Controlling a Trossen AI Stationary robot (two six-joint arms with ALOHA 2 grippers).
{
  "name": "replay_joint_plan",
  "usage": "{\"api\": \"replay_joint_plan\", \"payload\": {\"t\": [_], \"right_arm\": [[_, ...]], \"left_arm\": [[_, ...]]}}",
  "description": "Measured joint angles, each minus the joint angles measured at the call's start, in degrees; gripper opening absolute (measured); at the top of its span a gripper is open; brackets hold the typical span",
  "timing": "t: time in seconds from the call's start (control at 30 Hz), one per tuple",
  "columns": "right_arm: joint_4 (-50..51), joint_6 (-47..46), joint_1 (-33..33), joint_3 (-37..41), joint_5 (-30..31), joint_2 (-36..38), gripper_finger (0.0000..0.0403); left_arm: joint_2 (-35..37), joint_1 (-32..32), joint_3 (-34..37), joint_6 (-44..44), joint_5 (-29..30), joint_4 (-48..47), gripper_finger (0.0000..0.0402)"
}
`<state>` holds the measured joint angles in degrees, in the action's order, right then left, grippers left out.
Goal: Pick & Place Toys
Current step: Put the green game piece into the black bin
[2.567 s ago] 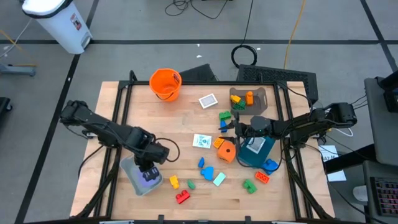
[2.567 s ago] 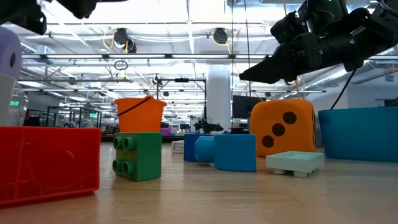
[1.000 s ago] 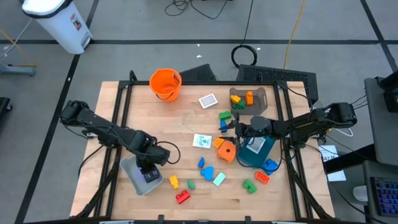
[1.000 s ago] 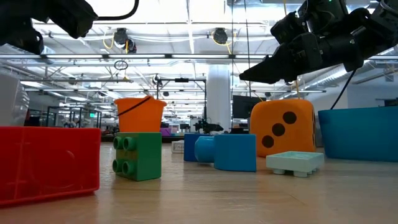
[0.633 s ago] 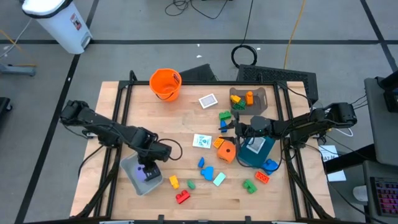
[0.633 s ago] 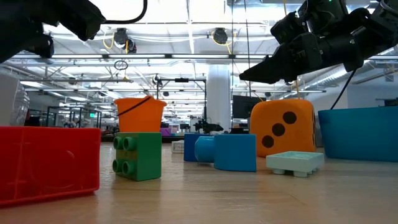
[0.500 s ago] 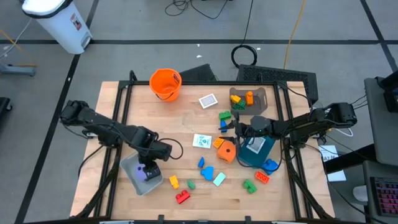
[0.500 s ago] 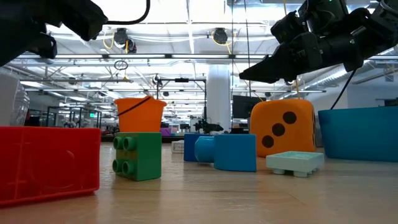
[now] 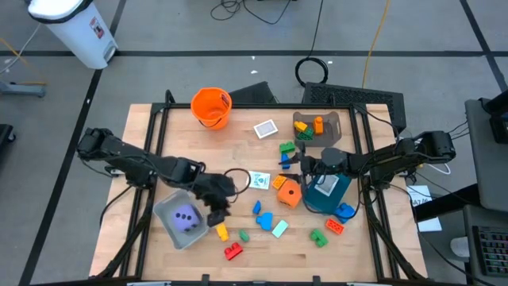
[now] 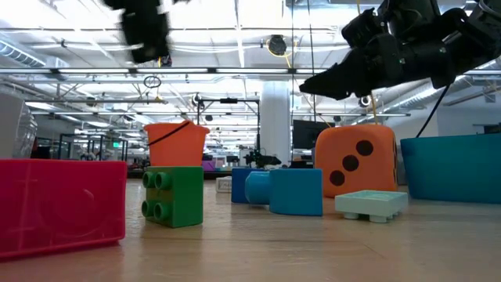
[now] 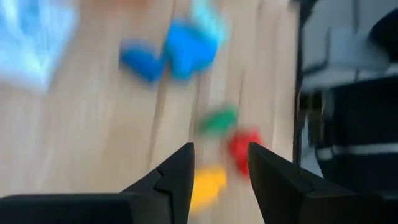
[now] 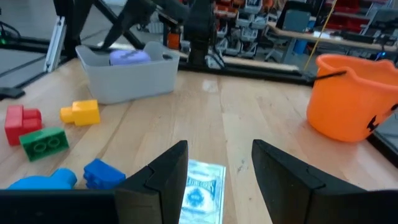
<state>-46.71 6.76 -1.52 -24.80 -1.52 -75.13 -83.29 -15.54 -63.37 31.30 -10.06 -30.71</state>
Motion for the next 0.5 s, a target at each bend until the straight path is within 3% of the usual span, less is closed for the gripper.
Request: {"api": "replay_joint_plan", "payload": {"t": [0.3, 0.5], "right_arm": [[-1.45, 0.28, 0.00, 0.00, 0.00, 0.02, 0.0171], [-1.12, 2.30, 0.00, -0.01, 0.14, 0.02, 0.0171]], "left_arm": [[-0.63, 0.35, 0.00, -30.08, 21.00, 26.49, 0.0152], [-5.01, 2.90, 0.04, -38.35, 22.59, 39.07, 0.0152]]}}
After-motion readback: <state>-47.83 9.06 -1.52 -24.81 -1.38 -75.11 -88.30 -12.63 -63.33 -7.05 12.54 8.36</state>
